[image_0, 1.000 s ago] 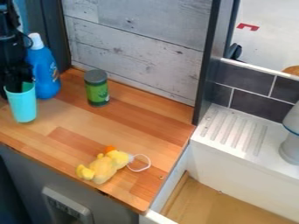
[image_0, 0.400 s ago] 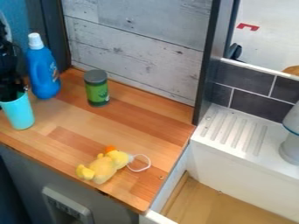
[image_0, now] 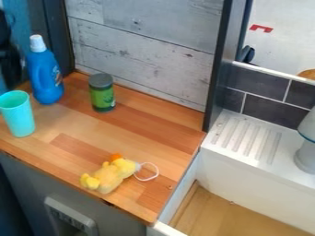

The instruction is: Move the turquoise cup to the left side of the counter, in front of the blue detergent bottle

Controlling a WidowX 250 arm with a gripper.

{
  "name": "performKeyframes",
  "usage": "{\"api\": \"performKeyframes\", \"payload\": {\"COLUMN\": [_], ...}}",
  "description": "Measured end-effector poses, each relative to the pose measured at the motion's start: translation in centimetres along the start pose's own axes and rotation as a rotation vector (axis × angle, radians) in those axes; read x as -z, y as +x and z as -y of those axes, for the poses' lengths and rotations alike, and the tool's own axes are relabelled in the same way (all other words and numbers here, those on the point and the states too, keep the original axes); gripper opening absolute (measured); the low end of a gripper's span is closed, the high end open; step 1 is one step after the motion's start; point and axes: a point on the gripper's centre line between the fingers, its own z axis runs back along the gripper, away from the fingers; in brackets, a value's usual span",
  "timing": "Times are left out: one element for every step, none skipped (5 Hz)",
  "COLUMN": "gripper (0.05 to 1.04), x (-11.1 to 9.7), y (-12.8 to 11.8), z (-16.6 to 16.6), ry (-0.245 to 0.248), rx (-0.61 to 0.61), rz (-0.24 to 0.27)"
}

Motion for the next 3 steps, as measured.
{"api": "performKeyframes", "payload": {"gripper": [1.008, 1.003, 1.003], "x": [-2.4, -3.4, -3.5], "y": [0.7, 2.2, 3.3], "z": [1.9, 5.0, 8.4], "ry": [-0.014, -0.06, -0.099], "rx": [0.063, 0.201, 0.316], "rz": [0.026, 0.049, 0.077]}}
